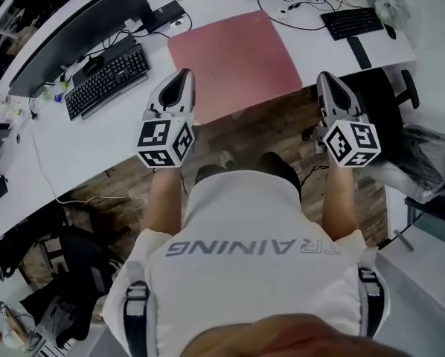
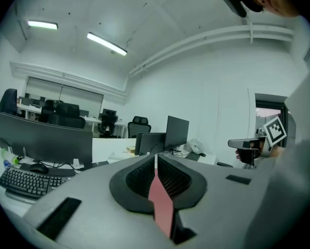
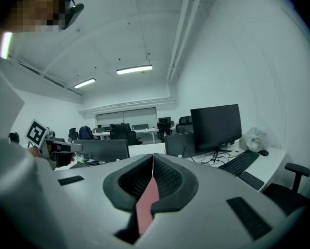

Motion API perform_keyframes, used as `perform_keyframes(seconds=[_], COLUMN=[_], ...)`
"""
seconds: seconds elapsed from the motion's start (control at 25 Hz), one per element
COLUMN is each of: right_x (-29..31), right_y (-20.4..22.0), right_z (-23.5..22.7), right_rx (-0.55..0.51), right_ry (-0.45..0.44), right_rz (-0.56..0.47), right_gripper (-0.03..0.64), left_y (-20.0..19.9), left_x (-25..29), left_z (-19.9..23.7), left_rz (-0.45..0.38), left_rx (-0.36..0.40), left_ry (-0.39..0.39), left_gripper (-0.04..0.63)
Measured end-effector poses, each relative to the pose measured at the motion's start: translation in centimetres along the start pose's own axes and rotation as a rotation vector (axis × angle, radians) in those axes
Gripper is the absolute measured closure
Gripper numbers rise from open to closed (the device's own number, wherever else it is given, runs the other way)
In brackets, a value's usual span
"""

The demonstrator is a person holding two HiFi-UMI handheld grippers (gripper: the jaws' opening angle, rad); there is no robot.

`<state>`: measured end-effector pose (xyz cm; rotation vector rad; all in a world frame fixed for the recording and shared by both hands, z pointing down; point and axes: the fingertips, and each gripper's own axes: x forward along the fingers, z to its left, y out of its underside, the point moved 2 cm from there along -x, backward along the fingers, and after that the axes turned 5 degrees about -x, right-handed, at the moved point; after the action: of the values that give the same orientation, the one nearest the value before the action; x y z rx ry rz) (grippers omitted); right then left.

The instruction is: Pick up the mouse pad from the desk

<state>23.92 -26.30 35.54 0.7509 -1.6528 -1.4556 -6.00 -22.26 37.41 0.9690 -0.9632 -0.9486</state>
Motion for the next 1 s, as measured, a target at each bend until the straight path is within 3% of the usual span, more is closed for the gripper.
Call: perform_keyframes(seconds=[0.32,0.64,0.72,0.88,1.0], right_x=[9.1,19.1,21.3,24.5,25.9], right_y=[0.8,4.5,6.2,10.6,14.3], right_z=[-2.5,-7.0,-8.0,-9.5,-10.0], right_rx=[-0.006,-0.001,-0.004,0.006,0.014], right_ry=[-0.097,-0.193,-0.214,-0.246,-0.253], right_rz=[0.082,0.218,0.269,0.386,0.467], right_gripper=[0.592,0.575,0.514,0.446,0.425], left_y=[0.2,2.1,3.2,5.8,8.8], left_x=[2.3,7.5,8.9,11.1,12.4], left_z=[4.7,7.9,8.7,10.2,11.8], left_rz=[0.023,0.09,0.119,0.164,0.243], left_rx=[-0.073,-0.141,-0.167,-0.212,-0.23], left_ry=[-0.16,-0.319,-0.345,-0.405,-0.442], left_gripper=[0.555,0.549,0.445,0.401,0.347])
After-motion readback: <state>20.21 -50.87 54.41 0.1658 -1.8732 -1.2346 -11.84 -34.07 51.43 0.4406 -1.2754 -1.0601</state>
